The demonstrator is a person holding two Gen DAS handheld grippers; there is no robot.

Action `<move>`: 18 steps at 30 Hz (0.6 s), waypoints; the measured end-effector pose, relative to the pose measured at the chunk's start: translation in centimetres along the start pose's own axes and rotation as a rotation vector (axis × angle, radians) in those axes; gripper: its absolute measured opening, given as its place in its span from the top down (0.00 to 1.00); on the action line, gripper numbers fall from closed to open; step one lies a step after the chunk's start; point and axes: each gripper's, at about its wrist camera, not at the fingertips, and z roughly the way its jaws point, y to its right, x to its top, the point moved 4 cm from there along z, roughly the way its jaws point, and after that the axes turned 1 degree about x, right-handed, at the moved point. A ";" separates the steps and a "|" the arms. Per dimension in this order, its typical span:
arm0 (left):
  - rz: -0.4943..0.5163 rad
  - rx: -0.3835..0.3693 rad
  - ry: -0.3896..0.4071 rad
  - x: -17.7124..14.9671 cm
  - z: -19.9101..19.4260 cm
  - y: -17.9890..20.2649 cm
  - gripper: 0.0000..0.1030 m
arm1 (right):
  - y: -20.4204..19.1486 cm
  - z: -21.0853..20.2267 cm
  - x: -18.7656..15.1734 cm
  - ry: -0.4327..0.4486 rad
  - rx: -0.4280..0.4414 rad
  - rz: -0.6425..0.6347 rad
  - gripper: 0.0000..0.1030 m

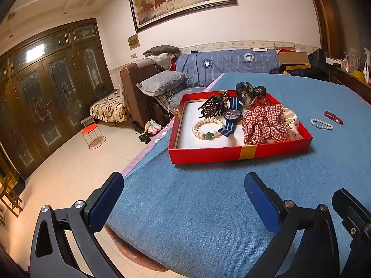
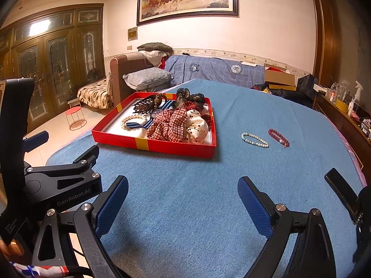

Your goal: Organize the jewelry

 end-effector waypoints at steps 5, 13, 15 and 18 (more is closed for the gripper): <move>0.000 0.002 0.000 -0.1 0.0 -0.1 0.00 | 0.0 0.0 0.0 0.000 0.000 0.000 0.05; -0.004 0.006 -0.001 -0.4 0.1 -0.3 0.00 | 0.0 0.0 0.1 -0.003 -0.001 0.001 0.05; -0.009 0.004 0.002 -0.5 0.1 -0.5 0.00 | 0.0 0.0 0.0 -0.005 0.000 0.003 0.05; 0.002 0.003 0.017 -0.7 -0.1 -0.5 0.00 | -0.1 0.0 0.0 -0.004 -0.001 0.004 0.05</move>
